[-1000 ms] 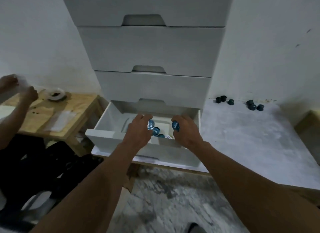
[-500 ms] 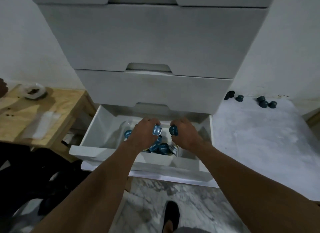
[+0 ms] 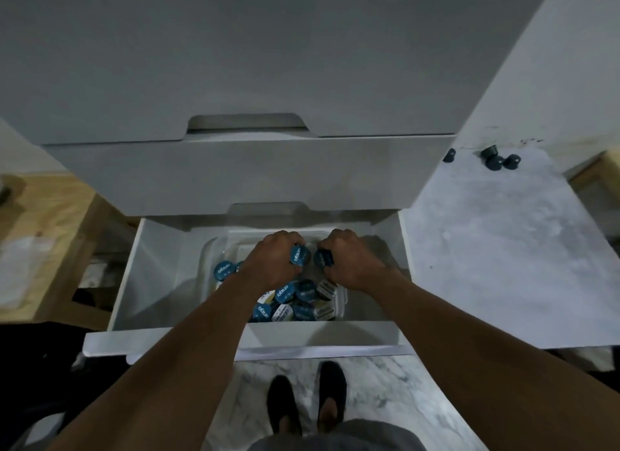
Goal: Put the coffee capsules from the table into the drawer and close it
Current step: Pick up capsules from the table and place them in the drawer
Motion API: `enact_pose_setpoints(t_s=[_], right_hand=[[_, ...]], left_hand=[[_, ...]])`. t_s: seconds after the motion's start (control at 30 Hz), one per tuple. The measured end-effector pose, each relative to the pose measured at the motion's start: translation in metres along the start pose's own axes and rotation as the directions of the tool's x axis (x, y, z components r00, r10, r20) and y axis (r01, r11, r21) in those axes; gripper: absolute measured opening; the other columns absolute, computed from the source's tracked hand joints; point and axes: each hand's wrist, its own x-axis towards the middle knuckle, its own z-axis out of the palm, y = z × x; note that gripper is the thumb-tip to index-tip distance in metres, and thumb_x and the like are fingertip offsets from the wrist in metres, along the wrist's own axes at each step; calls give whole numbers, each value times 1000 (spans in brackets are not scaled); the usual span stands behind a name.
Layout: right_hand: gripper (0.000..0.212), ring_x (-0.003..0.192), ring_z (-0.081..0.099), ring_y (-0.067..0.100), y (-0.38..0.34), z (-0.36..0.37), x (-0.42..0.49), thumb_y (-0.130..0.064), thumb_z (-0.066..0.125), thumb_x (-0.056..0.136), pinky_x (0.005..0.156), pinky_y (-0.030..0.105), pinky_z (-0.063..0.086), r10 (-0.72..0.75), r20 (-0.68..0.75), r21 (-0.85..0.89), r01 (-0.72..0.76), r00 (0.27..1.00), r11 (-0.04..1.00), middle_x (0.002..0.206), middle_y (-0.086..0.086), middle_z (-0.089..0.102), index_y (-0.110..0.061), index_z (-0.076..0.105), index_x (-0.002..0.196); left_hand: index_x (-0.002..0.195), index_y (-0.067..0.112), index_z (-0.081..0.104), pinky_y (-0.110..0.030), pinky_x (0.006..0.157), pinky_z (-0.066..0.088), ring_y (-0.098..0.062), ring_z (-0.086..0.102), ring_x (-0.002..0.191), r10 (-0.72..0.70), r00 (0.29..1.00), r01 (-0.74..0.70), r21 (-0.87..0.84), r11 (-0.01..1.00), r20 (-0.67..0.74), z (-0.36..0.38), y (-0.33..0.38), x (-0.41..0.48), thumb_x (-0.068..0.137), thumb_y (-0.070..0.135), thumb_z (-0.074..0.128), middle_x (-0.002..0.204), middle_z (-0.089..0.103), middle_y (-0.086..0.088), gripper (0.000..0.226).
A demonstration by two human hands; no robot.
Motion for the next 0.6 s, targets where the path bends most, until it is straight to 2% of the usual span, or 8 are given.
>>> enact_pose_setpoints(t_s=[0.13, 0.37, 0.5, 0.6], right_hand=[[15, 94, 58, 31, 3, -2, 0, -13, 66, 80, 79, 32, 46, 50, -11, 43, -49, 999, 998, 101, 18, 59, -3, 68, 91], [16, 97, 58, 31, 4, -1, 2, -10, 63, 83, 81, 33, 47, 51, -14, 46, -50, 999, 998, 107, 17, 56, -4, 67, 97], [24, 104, 56, 29, 4, 0, 1, -13, 65, 83, 88, 34, 46, 38, 23, -23, -37, 999, 999, 115, 14, 55, -6, 65, 106], [31, 109, 55, 30, 3, 1, 1, -13, 63, 85, 93, 38, 48, 32, 44, -59, -29, 999, 998, 120, 16, 54, -5, 62, 115]], left_hand=[[127, 19, 55, -29, 93, 44, -20, 53, 114, 33, 999, -32, -20, 999, 19, 1, 1, 9, 77, 17, 75, 127, 56, -4, 54], [127, 18, 56, -32, 92, 47, -23, 55, 111, 86, 994, -83, -39, 996, 61, 4, 0, 15, 74, 13, 74, 125, 58, -5, 56], [121, 19, 58, -35, 86, 51, -23, 58, 103, 79, 990, -78, -13, 997, 119, 6, -4, 15, 71, 16, 76, 118, 62, -7, 53], [122, 20, 58, -38, 88, 52, -23, 58, 103, 58, 988, -60, 9, 998, 146, 6, -6, 15, 71, 19, 78, 118, 62, -7, 55]])
